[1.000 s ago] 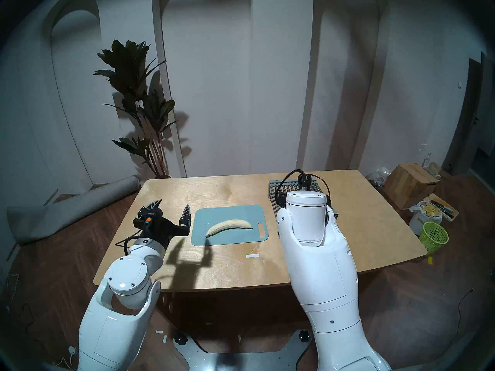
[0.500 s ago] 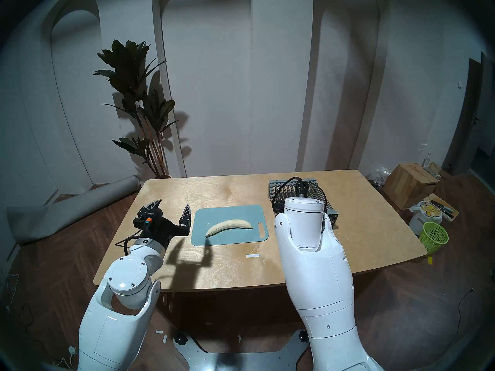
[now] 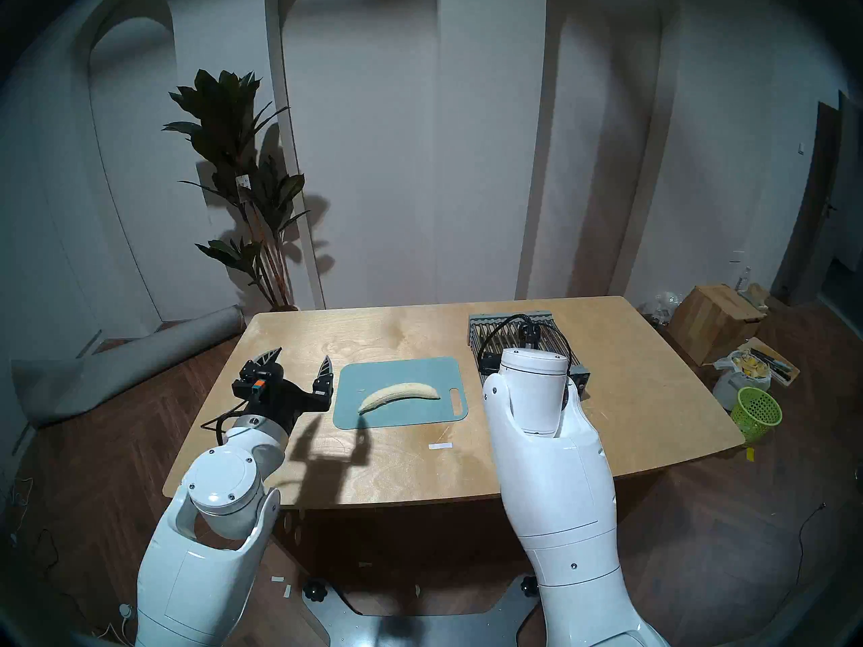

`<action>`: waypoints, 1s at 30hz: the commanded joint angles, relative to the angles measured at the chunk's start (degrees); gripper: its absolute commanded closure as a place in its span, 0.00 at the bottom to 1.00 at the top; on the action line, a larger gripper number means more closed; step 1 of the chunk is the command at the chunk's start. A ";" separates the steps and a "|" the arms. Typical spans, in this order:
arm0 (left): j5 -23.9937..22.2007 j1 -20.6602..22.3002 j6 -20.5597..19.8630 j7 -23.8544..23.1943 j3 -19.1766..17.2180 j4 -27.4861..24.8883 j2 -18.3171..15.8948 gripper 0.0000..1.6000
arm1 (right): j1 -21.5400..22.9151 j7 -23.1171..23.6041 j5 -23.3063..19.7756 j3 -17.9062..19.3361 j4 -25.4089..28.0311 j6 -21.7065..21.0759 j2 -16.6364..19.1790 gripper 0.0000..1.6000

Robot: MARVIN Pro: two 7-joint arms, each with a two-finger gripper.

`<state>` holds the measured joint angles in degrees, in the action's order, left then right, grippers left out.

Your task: Cut the banana into four pieces on the cutting board

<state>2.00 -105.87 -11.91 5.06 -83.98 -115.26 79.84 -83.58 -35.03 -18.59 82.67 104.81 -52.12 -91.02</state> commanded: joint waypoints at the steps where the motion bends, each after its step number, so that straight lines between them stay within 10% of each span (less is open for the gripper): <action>1: -0.11 0.27 0.20 -0.14 0.04 -1.25 0.01 0.00 | 1.03 0.92 -0.19 0.10 -0.56 1.99 0.30 0.00; 30: -0.10 0.27 0.21 -0.14 0.04 -1.24 0.01 0.00 | 5.98 5.24 -0.65 -0.02 -7.66 4.94 2.99 0.00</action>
<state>2.00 -105.88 -11.91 5.06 -83.98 -115.26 79.84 -79.73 -30.62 -19.11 82.66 97.61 -48.36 -88.25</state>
